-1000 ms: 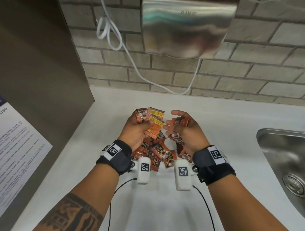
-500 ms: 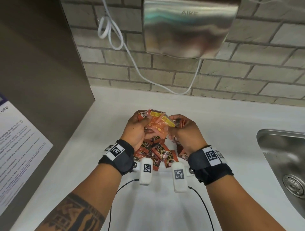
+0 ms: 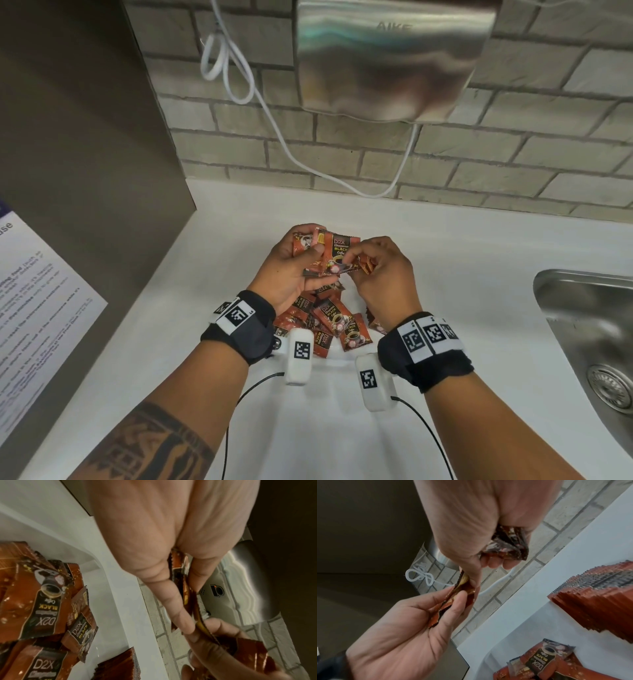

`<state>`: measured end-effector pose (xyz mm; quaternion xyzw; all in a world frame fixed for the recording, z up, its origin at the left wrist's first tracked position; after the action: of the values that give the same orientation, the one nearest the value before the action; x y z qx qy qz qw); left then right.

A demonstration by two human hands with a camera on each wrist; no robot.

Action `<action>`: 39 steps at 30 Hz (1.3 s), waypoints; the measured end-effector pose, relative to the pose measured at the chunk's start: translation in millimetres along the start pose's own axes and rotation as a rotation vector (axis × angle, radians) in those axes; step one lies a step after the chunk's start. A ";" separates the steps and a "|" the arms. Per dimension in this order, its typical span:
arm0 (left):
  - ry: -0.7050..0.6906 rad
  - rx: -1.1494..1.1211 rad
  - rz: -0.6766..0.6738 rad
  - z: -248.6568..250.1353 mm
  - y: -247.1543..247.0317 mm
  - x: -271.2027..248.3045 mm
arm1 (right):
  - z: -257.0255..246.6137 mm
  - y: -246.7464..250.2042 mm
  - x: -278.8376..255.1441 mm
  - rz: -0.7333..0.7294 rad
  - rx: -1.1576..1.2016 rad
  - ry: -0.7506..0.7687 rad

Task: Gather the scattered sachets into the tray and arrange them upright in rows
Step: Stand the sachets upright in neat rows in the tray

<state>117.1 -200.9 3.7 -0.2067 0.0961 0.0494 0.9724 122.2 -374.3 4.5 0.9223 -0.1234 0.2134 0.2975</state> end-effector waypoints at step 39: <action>0.033 0.005 0.050 -3.7 2.9 7.5 | -7.5 4.8 16.8 -0.131 0.451 -0.423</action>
<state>123.4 -199.4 -2.4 -0.2025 0.1172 0.0699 0.9697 132.9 -375.3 20.2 0.9950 -0.0724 0.0193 0.0663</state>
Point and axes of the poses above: each hand's wrist, its own x-axis towards the middle knuckle, its own y-axis out of the back of the hand, z = x × y, the point moved 2 cm from there along x, towards the middle knuckle, and after that the axes turned 12 degrees about z, right-handed, at the moved point
